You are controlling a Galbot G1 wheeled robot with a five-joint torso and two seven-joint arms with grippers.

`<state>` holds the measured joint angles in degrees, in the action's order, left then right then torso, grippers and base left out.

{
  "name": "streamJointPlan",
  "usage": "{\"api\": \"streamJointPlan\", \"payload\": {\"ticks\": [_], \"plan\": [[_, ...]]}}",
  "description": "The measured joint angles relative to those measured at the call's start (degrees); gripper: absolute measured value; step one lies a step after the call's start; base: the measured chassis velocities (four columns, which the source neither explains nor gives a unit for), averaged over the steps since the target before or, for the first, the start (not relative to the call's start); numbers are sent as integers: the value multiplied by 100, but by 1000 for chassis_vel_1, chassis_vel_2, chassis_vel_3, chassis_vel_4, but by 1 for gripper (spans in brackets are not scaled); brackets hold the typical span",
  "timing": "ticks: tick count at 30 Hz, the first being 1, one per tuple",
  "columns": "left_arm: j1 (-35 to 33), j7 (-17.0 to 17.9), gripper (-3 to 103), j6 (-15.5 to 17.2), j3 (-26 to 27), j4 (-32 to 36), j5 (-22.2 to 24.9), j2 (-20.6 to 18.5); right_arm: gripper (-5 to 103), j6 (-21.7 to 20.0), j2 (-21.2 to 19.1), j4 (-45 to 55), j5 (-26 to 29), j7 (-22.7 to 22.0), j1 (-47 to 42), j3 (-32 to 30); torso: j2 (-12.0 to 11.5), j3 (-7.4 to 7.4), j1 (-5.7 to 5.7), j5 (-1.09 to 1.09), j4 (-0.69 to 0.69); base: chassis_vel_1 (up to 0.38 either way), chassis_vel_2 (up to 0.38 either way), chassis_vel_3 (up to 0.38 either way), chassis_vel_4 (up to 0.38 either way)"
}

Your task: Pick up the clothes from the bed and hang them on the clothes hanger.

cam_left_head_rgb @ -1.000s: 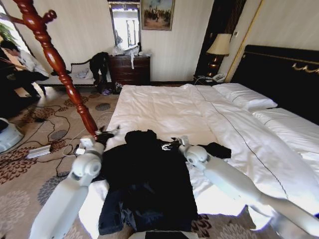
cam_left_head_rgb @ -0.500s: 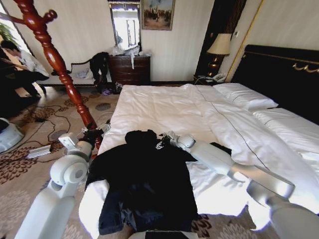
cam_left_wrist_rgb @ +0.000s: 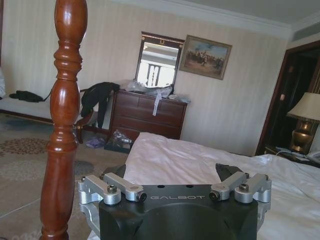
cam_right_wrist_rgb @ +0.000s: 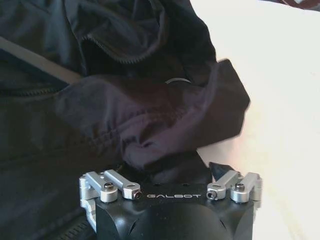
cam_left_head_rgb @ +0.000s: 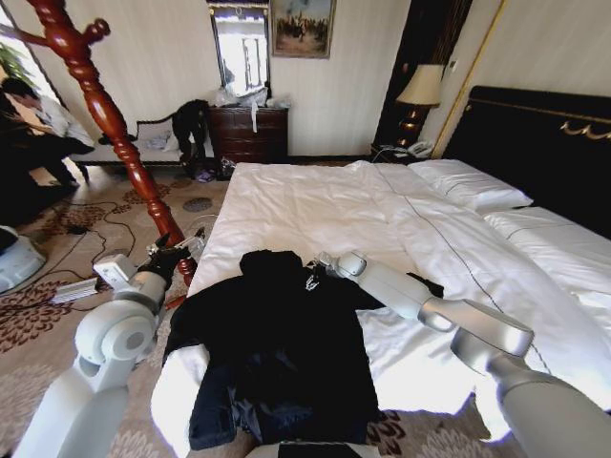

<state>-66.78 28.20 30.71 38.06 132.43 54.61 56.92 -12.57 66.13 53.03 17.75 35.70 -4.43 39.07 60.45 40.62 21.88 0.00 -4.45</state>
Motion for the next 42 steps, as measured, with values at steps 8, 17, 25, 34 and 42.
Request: {"api": "streamJointPlan", "payload": {"ticks": [8, 17, 25, 34, 42], "plan": [[-40, 30, 100, 13, -160, -39, -91, 90, 63, 2, 1, -83, -277, 193, -30, -173, 0, 0, 0, 0, -1, 0, 0, 0, 0], [-427, 77, 100, 114, -370, -16, -331, 176, 30, -54, -470, 53, -429, 360, -266, -689, 0, 0, 0, 1, -2, 0, 0, 0, 0], [-579, 109, 100, 160, -619, -183, -495, 307, 22, -81, -695, 282, -381, 225, -498, -1052, 0, 0, 0, 0, -1, 0, 0, 0, 0], [-947, 113, 100, 284, -909, -195, -399, 339, 22, -73, -829, 399, -420, 66, -657, -1222, 0, 0, 0, 0, -1, 0, 0, 0, 0], [-346, 169, 100, 262, -1583, -965, 183, 493, 22, 35, -744, 382, -425, -244, -832, -1491, 0, 0, -1, 0, -3, 0, 0, 0, 0]]}}
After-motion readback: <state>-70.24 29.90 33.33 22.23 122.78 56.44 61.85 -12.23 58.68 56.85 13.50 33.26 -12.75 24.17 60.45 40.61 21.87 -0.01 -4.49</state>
